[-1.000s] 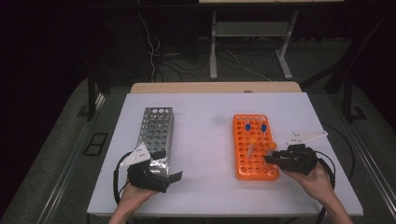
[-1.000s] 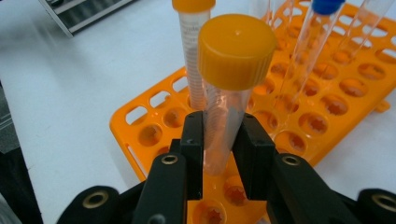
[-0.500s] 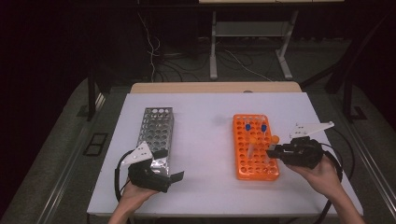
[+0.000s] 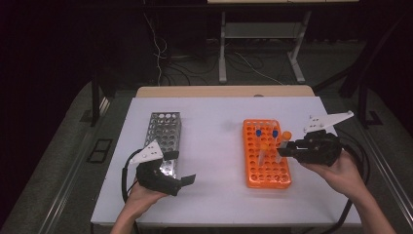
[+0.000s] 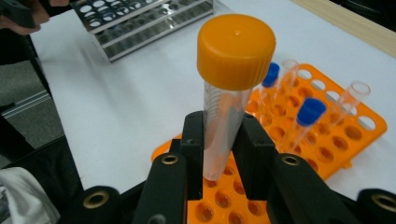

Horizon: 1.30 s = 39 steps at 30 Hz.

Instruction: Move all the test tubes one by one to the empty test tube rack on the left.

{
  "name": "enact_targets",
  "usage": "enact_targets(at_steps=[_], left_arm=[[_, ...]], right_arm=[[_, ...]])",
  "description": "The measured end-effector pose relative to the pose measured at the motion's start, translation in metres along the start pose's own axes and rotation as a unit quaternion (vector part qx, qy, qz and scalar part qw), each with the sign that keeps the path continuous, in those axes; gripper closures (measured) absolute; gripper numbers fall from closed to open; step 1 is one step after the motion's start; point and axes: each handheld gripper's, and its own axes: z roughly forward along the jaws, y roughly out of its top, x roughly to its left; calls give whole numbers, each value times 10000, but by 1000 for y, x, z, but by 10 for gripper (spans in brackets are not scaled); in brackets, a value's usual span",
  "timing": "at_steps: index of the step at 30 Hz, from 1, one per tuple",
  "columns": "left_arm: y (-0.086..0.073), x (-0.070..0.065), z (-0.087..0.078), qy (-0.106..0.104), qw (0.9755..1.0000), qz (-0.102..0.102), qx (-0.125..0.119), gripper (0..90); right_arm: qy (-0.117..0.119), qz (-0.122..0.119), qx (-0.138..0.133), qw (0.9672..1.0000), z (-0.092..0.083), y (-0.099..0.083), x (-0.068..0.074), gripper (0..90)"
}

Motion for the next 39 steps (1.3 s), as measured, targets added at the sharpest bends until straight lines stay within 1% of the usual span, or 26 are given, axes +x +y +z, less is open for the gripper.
enact_targets(at_steps=[2, 3, 4, 5, 7, 10, 11, 13, 14, 15, 16, 18, 19, 20, 22, 23, 25, 26, 28, 30, 32, 33, 35, 37, 39], left_arm=[[4, 1, 1, -24, 10000, -7, 37, 0], [8, 1, 3, -49, 9999, 33, 138, 0], [8, 1, 3, -49, 9999, 33, 138, 0], [14, 1, 5, -79, 9997, 81, 219, 0], [17, 1, 6, -101, 9996, 102, 235, 0], [26, 1, 8, -144, 9994, 154, 263, 0], [31, 1, 9, -163, 9994, 172, 266, 0], [34, 1, 10, -171, 9993, 179, 271, 0], [38, 1, 11, -193, 9991, 223, 303, 0], [41, 2, 11, -208, 9990, 225, 312, 0], [41, 2, 11, -208, 9990, 225, 312, 0], [48, 2, 12, -246, 9987, 257, 360, 0], [48, 2, 12, -246, 9987, 257, 360, 0], [52, 3, 12, -263, 9985, 277, 391, 0], [55, 3, 13, -275, 9984, 282, 412, 0], [59, 3, 14, -287, 9980, 322, 465, 0], [62, 4, 14, -304, 9978, 330, 483, 4], [64, 4, 15, -321, 9976, 356, 506, 7], [72, 4, 16, -339, 9964, 439, 634, 8], [75, 4, 16, -337, 9960, 473, 673, 13], [84, 4, 18, -356, 9949, 548, 762, 16], [84, 4, 18, -356, 9949, 548, 762, 18], [90, 5, 18, -364, 9943, 588, 808, 28], [99, 5, 20, -384, 9927, 687, 911, 34], [102, 5, 21, -380, 9924, 718, 928, 41]], right_arm=[[38, -63, 10, 10000, -1, 7, 2, 738], [67, -89, 16, 9999, -1, 10, 3, 737], [97, -105, 17, 9999, -2, 13, 4, 738], [115, -115, 20, 9999, -2, 17, 5, 737], [157, -151, 15, 9998, -3, 22, 5, 738], [197, -180, -6, 9996, -2, 30, 5, 737], [226, -175, -29, 9996, -2, 33, 5, 738], [263, -208, -28, 9994, 1, 38, 5, 738], [286, -209, -15, 9994, 3, 40, 6, 738], [298, -231, -3, 9993, 5, 42, 6, 738], [315, -264, 8, 9992, 7, 44, 7, 738], [362, -307, 42, 9989, 11, 48, 9, 738], [384, -321, 71, 9987, 13, 50, 10, 738], [397, -355, 89, 9985, 15, 52, 10, 738], [444, -401, 123, 9981, 19, 55, 12, 738], [459, -402, 146, 9980, 21, 57, 13, 738], [499, -452, 155, 9976, 25, 60, 14, 738], [521, -477, 172, 9974, 28, 62, 15, 738], [568, -519, 195, 9968, 32, 66, 17, 738], [598, -569, 220, 9963, 37, 69, 18, 738], [633, -609, 245, 9958, 42, 72, 20, 738], [633, -609, 245, 9958, 42, 72, 20, 738], [683, -666, 271, 9951, 49, 76, 21, 738], [717, -679, 276, 9947, 54, 79, 22, 738], [747, -717, 297, 9942, 59, 82, 23, 738]])
